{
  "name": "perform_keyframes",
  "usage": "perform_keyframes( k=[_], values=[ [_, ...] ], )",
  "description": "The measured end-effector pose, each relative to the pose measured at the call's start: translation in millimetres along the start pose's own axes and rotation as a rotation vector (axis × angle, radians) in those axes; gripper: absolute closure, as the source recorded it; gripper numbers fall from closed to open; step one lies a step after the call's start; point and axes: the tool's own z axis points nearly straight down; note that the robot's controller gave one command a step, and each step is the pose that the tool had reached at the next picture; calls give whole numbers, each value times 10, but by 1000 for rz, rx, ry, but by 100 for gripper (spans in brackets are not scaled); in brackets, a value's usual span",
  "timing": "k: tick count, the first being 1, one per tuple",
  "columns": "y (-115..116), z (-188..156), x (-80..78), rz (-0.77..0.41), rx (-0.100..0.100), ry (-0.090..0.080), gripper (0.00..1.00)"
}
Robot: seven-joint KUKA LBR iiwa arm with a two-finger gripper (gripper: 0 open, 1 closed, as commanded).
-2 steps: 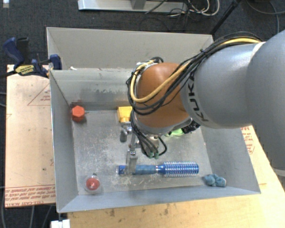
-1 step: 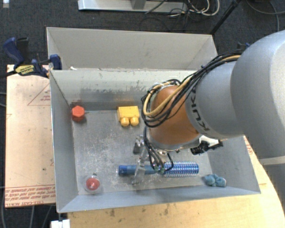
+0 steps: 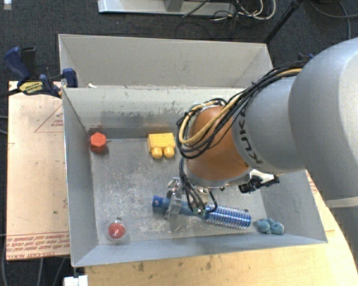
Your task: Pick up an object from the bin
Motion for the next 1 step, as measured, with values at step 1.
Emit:
perform_keyframes(
  k=[1],
  values=[
    [-253, -1782, -350, -6, -3, -13, 100]
  ],
)
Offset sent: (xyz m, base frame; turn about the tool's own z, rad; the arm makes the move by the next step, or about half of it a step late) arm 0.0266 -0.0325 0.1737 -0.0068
